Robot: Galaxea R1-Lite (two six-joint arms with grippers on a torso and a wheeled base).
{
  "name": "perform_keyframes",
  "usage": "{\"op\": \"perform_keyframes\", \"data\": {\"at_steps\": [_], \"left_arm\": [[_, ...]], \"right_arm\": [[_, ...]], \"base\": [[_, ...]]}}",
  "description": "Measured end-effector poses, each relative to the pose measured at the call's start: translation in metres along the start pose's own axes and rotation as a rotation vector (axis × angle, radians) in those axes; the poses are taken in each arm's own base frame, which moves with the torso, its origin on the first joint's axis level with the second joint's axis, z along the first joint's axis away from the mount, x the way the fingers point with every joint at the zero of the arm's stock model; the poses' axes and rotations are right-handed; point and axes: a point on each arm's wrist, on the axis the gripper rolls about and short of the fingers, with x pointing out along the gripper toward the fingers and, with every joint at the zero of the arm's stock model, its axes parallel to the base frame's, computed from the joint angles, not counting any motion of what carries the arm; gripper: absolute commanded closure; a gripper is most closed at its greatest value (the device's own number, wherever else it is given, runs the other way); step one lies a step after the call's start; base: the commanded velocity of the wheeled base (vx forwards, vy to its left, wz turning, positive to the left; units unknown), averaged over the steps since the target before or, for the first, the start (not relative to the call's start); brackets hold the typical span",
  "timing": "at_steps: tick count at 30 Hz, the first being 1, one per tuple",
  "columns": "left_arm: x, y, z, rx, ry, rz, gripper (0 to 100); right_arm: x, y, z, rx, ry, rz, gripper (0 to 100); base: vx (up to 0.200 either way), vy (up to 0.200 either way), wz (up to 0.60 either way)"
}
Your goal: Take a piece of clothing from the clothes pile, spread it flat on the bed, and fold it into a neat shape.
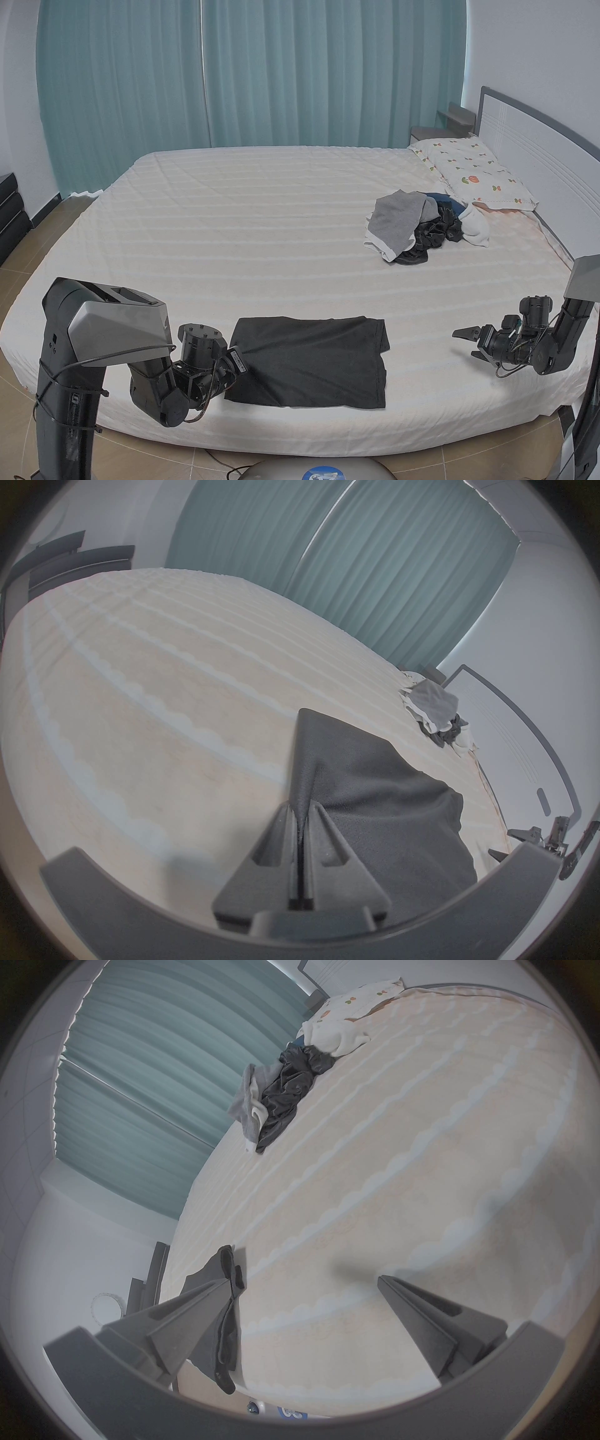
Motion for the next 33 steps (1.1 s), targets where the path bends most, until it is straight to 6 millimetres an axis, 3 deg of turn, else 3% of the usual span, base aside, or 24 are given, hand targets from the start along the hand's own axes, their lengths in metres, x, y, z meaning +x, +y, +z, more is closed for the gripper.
{"op": "perform_keyframes", "data": {"at_steps": [33], "left_arm": [[0.001, 0.019, 0.012, -0.029, -0.020, 0.053, 100]], "right_arm": [[-0.001, -0.001, -0.001, 0.001, 0.001, -0.006, 0]], "base": [[0.000, 0.200, 0.00]]}}
